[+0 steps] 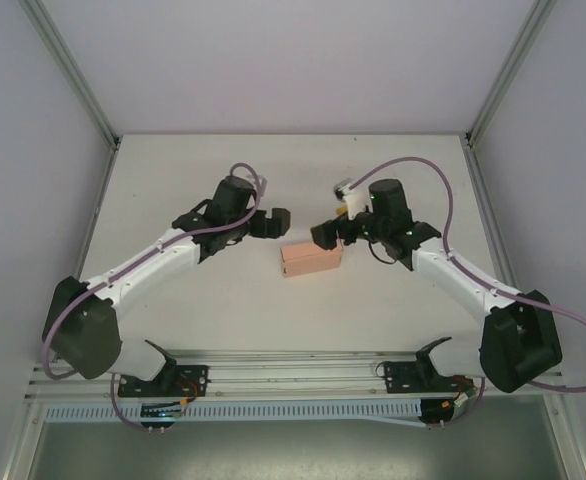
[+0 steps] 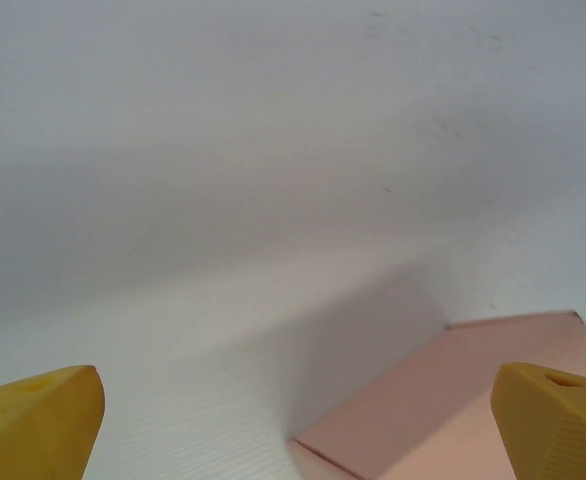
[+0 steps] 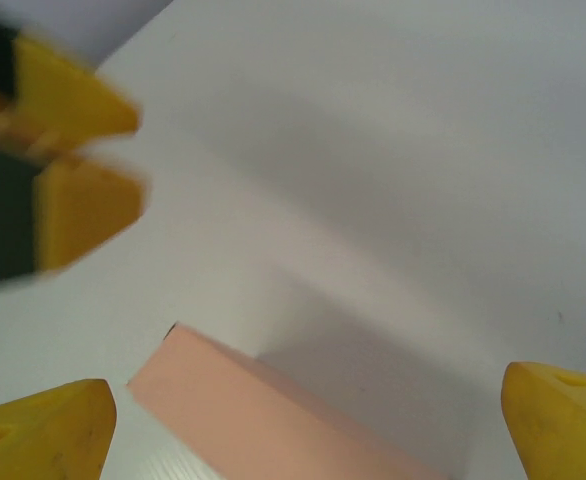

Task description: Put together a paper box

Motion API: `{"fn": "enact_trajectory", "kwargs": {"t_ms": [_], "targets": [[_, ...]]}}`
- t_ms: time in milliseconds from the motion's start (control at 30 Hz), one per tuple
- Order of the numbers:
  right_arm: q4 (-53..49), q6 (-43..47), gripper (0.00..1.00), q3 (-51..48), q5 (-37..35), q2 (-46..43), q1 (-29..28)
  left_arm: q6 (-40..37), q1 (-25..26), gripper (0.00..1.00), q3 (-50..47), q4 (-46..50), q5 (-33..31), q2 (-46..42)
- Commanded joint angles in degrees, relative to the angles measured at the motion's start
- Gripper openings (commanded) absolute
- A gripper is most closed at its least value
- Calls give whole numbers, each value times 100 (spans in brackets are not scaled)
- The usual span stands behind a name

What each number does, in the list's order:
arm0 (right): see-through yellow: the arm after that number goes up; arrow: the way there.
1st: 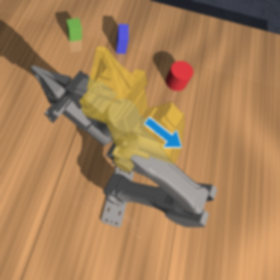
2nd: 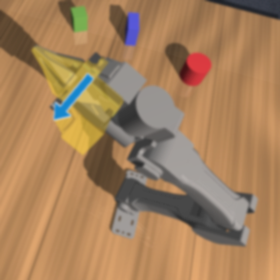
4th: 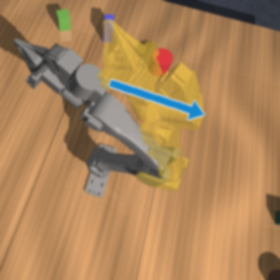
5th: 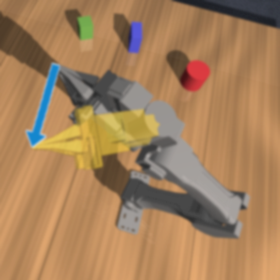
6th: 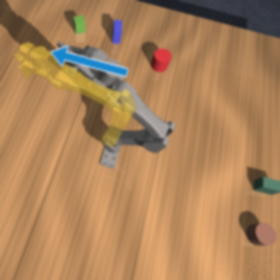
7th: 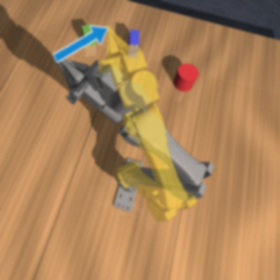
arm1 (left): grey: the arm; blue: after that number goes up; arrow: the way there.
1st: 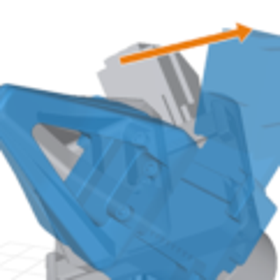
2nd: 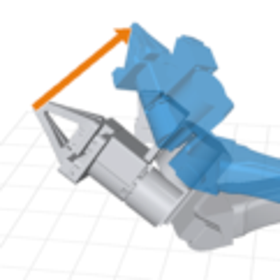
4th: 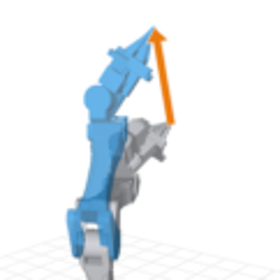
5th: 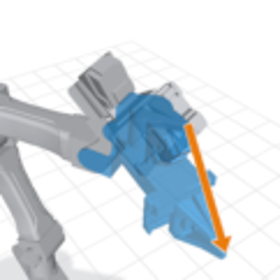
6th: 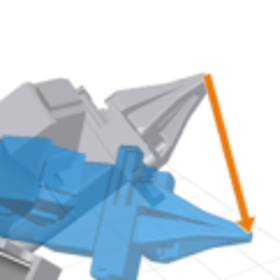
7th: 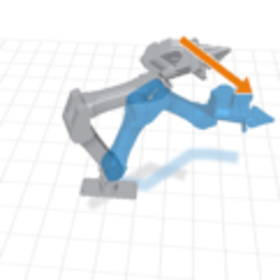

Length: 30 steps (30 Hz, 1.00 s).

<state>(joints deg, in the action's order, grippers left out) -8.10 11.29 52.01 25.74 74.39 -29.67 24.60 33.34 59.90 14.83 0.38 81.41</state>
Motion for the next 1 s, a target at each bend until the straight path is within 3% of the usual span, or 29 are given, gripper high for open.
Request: {"fn": "enact_trajectory", "kwargs": {"t_ms": [0,133,333,633,967], "targets": [[-1597,3008,99,435,-65,89,-412,257,-389,99,-458,-35,-192,-277],[-2600,4104,99,1238,-93,610,-526,357,-734,98,-666,212,-293,-376],[-3537,4923,99,2064,-425,1436,-620,404,-1010,99,-1078,281,-397,-640],[-3908,5033,99,2857,-1498,2776,-951,423,-1106,98,-1381,360,-559,-854],[-3961,4870,89,3250,-2243,3822,-1093,435,-1101,99,-1511,485,-687,-1030]]}}
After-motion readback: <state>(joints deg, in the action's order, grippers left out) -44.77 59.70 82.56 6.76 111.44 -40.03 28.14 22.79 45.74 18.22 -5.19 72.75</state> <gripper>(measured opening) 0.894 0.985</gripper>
